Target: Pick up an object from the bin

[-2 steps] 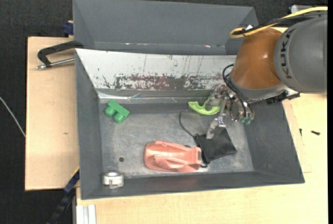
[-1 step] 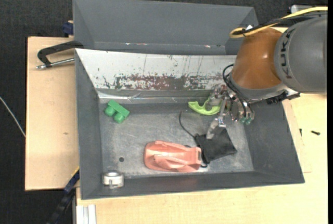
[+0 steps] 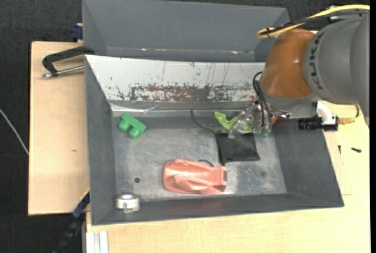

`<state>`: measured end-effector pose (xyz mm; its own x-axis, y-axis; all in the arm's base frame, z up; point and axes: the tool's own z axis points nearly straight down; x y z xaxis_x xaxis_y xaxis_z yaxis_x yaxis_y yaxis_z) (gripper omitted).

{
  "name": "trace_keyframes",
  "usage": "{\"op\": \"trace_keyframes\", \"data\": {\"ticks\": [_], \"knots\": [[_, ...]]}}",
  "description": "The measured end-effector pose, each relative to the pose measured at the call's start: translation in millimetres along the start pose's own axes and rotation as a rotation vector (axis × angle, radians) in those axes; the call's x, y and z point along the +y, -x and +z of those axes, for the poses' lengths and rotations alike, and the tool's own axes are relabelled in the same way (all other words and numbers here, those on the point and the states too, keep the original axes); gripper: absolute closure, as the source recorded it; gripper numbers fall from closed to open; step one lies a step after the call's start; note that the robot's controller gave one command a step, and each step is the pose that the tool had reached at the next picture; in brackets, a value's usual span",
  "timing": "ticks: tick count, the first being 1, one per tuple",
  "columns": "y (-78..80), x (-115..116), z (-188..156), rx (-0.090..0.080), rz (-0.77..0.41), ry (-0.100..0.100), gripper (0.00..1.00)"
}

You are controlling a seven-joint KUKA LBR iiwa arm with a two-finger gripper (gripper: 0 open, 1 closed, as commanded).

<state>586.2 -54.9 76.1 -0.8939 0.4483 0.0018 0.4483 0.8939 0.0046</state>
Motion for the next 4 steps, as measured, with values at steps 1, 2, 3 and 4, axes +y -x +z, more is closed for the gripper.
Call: {"op": "trace_keyframes", "data": {"ticks": [1, 2, 3, 4], "knots": [[0.0, 0, 0, 0.0, 0.0, 0.0, 1.0], [-3.3, 8, -40, -0.003, -0.001, -0.003, 1.0], [-4.5, 8, -78, -0.011, -0.001, 0.001, 1.0], [-6.5, 8, -111, -0.004, -0.012, -0.002, 1.0]]}}
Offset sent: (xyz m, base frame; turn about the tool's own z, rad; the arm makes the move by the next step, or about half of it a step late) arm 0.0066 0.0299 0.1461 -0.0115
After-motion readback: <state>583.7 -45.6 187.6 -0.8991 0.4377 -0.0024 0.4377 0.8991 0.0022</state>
